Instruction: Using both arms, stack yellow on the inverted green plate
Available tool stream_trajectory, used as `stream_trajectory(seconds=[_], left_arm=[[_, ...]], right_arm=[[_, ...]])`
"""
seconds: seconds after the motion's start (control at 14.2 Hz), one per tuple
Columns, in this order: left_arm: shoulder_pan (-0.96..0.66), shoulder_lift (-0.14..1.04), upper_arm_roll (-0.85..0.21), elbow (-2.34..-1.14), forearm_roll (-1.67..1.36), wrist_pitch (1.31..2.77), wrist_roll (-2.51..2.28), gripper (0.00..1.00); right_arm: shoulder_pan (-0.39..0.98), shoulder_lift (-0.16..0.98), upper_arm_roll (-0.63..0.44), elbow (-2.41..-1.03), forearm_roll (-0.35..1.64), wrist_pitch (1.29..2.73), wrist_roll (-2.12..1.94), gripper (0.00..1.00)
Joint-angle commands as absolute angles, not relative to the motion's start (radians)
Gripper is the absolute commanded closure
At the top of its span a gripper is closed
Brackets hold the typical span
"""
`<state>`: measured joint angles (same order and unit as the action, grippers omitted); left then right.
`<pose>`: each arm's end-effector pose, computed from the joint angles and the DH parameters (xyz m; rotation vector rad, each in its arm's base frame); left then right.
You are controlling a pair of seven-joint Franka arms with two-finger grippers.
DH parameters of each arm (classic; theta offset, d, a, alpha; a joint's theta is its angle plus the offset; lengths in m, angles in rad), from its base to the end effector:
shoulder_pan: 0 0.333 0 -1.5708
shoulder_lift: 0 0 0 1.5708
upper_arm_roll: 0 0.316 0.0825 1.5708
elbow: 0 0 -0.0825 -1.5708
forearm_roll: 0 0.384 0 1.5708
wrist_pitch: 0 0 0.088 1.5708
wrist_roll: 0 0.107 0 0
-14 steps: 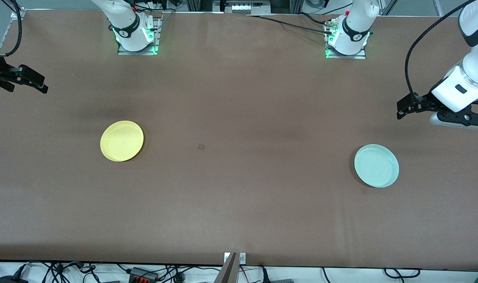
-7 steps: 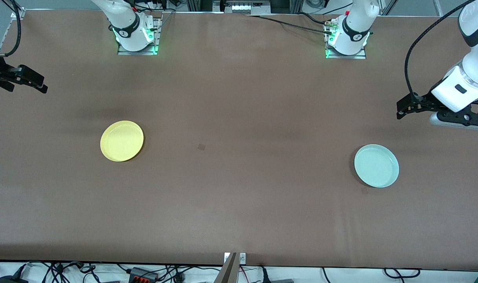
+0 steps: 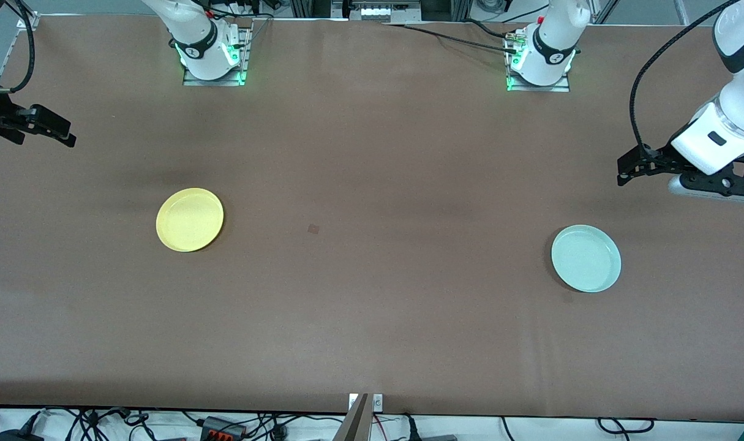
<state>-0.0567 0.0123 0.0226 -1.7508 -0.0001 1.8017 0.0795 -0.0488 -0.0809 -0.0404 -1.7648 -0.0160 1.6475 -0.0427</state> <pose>0.5708 -0.0195 0.5520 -3.1349 0.1782 -0.0606 0.5293 -0.0497 0.5831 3.1300 -0.0701 -0.0583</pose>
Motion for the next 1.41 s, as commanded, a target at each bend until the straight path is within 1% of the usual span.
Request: stream_trajectory(seconds=[0.0, 1.13, 1.34], left_arm=[[-0.067, 0.005, 0.028, -1.746, 0.021, 1.798, 0.064, 0.0], [-0.064, 0.008, 0.031, -1.744, 0.02, 1.799, 0.064, 0.0], [-0.058, 0.04, 0.032, -1.721, 0.018, 1.78, 0.064, 0.0]], right_arm=[[-0.06, -0.078, -0.037, -1.761, -0.009, 1.638, -0.052, 0.0], [-0.061, -0.075, -0.037, -1.759, -0.005, 1.64, -0.097, 0.0], [-0.06, -0.075, -0.037, -1.759, -0.005, 1.64, -0.097, 0.0]])
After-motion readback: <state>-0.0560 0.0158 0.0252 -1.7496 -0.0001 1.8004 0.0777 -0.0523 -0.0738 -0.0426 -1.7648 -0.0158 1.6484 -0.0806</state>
